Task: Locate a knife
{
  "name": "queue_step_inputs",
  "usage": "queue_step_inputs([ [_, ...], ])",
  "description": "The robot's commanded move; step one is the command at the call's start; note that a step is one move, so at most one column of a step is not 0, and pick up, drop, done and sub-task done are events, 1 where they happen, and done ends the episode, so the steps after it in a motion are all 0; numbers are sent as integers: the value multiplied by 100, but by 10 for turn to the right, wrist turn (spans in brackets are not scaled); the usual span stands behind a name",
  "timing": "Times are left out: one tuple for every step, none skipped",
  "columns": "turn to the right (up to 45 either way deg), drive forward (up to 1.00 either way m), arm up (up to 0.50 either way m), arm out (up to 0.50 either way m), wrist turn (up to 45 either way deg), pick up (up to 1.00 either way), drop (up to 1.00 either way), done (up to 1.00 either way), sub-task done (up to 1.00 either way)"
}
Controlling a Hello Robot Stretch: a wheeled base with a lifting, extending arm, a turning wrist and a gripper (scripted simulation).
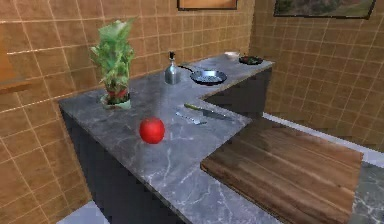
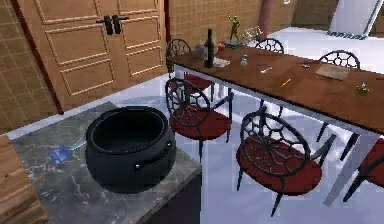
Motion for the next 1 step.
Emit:
queue_step_inputs([
  [0, 0, 0, 0, 0, 0, 0, 100, 0],
])
